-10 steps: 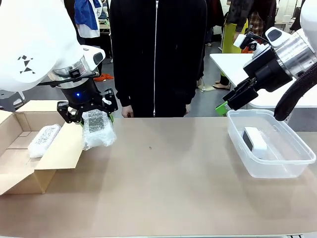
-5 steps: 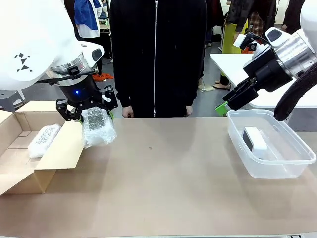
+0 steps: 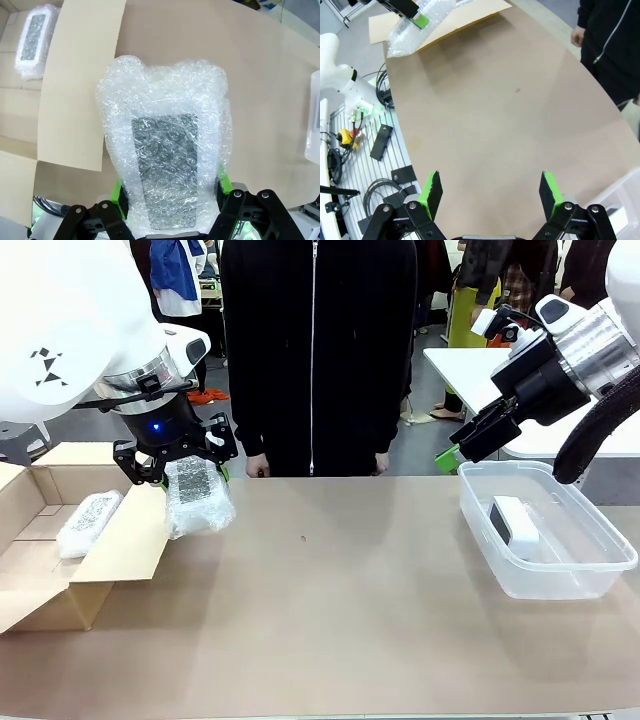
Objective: Separate and place wrapped and unwrapped clocks.
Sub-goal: If the picked Digital clock is wrapped, place it in the Package Box ; if not, place it in the Organizing box.
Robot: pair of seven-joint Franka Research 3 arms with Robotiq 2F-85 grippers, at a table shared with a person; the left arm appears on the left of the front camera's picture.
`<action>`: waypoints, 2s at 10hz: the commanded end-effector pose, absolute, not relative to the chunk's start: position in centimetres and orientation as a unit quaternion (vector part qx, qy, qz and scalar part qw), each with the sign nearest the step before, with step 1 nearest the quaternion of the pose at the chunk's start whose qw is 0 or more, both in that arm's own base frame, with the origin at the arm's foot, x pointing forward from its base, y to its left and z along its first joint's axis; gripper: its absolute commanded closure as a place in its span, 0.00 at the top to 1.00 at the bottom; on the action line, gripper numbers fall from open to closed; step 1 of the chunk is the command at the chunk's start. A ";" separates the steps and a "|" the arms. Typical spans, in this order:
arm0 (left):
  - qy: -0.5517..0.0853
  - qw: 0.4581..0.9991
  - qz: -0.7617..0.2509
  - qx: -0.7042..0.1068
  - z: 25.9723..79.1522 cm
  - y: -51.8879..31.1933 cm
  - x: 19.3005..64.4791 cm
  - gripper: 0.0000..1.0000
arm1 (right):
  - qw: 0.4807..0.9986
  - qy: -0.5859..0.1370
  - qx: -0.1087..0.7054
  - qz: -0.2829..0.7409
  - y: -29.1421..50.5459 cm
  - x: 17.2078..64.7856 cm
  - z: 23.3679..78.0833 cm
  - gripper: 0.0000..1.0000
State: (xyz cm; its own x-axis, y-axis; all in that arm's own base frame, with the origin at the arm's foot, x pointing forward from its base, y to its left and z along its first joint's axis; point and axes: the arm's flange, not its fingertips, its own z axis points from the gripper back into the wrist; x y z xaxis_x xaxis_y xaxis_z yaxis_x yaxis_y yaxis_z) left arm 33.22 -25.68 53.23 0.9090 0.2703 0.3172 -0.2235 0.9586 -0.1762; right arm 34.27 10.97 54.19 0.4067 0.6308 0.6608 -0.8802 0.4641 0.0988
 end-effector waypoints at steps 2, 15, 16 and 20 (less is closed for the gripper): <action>-0.173 0.973 0.133 -0.074 53.4 -25.7 33.1 0.56 | 0.810 -0.274 0.220 0.469 10.9 34.3 54.1 1.00; -0.191 0.976 0.075 0.069 49.5 0.3 44.7 0.80 | 0.810 -0.274 0.220 0.469 10.9 34.3 54.1 1.00; -0.204 0.976 0.043 0.055 48.7 0.5 45.2 0.80 | 0.810 -0.274 0.220 0.469 10.9 34.3 54.1 1.00; -0.184 0.977 0.085 0.073 49.4 0.8 44.7 0.80 | 0.810 -0.274 0.220 0.469 10.9 34.3 54.1 1.00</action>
State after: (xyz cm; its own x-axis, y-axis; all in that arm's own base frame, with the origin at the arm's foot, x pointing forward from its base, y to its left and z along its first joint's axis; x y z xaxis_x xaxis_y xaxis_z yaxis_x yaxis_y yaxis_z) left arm 45.23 0.88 48.54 0.9202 0.1097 0.3757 -0.1625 0.9803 0.1120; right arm 34.27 10.97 54.21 0.4064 0.6304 0.6613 -0.8804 0.4639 0.0989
